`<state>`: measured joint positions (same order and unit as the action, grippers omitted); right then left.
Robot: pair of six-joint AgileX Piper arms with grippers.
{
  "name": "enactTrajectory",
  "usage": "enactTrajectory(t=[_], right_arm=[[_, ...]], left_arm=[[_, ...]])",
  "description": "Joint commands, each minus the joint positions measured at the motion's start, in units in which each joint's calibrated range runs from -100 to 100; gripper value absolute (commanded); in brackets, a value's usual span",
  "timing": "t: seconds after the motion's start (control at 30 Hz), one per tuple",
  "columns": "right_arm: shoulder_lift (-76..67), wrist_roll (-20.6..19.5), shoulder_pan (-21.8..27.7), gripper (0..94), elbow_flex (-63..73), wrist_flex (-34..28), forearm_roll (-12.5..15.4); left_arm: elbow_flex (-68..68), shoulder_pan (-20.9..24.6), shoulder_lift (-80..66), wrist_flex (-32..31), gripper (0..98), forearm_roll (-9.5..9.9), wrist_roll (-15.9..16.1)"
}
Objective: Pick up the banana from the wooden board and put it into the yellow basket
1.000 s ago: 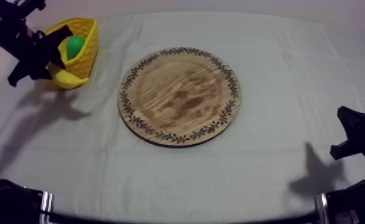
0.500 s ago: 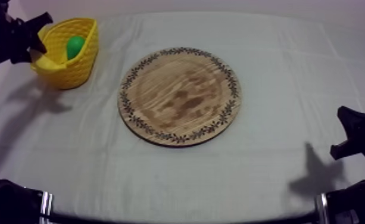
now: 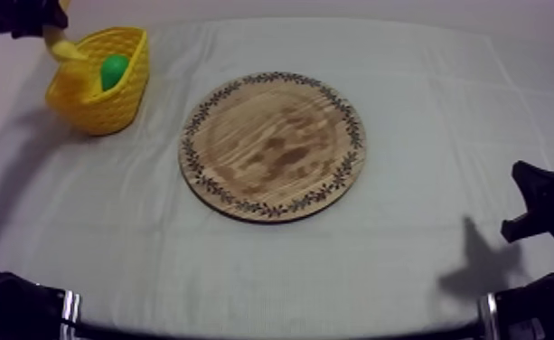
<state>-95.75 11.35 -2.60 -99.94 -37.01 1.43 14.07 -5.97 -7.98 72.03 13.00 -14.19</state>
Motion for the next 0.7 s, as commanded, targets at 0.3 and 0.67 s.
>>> enactTrajectory(t=[0.3, 0.67], right_arm=[[0.0, 0.0, 0.0, 0.3, 0.0, 0.0, 0.0], [0.0, 0.0, 0.0, 0.3, 0.0, 0.0, 0.0]], left_arm=[[-4.3, 0.2, 9.1, -4.5, 9.3, 0.94, 6.2], [-4.0, 1.9, 17.0, -13.8, 7.3, 3.57, 6.1]])
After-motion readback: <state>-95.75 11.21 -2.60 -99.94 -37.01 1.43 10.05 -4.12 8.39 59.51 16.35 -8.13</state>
